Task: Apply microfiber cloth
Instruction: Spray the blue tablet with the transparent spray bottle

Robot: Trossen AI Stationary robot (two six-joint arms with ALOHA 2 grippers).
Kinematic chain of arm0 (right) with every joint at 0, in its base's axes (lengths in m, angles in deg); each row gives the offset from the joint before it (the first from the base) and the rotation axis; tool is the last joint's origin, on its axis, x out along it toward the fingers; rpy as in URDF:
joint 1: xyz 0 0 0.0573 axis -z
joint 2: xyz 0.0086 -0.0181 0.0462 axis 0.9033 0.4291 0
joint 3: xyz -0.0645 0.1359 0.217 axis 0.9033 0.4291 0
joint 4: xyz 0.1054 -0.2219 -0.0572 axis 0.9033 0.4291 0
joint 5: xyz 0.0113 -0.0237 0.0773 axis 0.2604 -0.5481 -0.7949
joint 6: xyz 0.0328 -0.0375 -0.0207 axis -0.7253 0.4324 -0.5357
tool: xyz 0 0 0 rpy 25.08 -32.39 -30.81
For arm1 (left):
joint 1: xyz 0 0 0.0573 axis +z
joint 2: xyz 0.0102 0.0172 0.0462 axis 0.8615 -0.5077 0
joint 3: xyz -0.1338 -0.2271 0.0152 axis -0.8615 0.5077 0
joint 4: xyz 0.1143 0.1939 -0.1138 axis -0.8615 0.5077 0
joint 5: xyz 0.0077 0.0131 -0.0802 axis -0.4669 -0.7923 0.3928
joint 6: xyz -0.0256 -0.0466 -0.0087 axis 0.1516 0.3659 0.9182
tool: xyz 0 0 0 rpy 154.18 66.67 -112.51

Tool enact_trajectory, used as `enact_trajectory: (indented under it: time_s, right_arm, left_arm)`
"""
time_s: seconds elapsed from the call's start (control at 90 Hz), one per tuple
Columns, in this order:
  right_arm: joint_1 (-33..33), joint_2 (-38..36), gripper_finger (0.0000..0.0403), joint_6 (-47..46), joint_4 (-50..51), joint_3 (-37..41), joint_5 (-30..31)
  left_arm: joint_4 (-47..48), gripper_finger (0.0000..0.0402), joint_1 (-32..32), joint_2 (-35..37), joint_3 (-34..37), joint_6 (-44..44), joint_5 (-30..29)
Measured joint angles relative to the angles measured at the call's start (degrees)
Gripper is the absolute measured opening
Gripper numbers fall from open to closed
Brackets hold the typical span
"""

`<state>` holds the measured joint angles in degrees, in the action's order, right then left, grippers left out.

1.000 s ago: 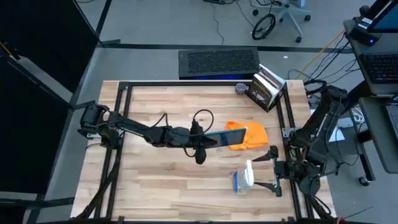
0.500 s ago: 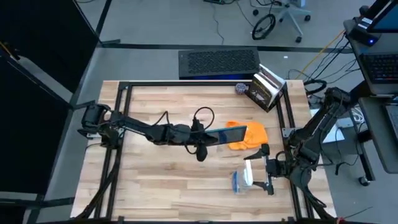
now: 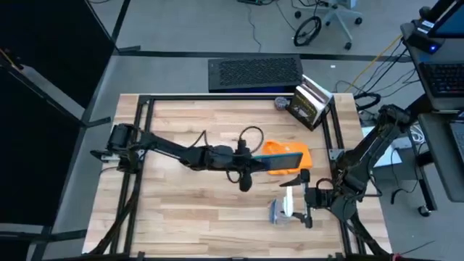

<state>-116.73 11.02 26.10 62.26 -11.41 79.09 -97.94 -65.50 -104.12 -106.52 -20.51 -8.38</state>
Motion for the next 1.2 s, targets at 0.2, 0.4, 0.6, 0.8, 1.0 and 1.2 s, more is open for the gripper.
enact_trajectory:
  time_s: [0.2,0.4,0.6,0.8,1.0,1.2]
  right_arm:
    - [-0.07,-0.02,0.0371,-0.13,0.37,0.00,-0.18]
    - [-0.07,-0.02,0.0353,-0.74,0.78,0.00,-0.22]
    - [-0.07,-0.04,0.0352,-1.62,0.89,0.00,-0.24]
    - [0.69,-0.04,0.0352,-5.18,1.56,0.00,-0.32]
    - [0.85,-0.05,0.0352,-6.18,2.05,0.00,-0.09]
    - [0.85,-0.07,0.0352,-5.31,2.07,0.00,-0.95]
  left_arm:
    - [2.52,0.0006,-0.05,-2.08,-3.02,-0.01,0.72]
    - [0.45,0.0006,0.01,-1.49,-3.13,-0.87,0.62]
    - [0.46,0.0006,-0.01,-1.38,-3.13,-1.44,0.25]
    - [0.06,0.0006,-0.12,-1.38,-3.11,-2.74,0.12]
    - [-0.55,0.0006,-0.12,0.34,-3.48,-4.58,0.58]
    - [0.63,0.0006,-0.12,0.55,-3.39,-4.59,1.06]
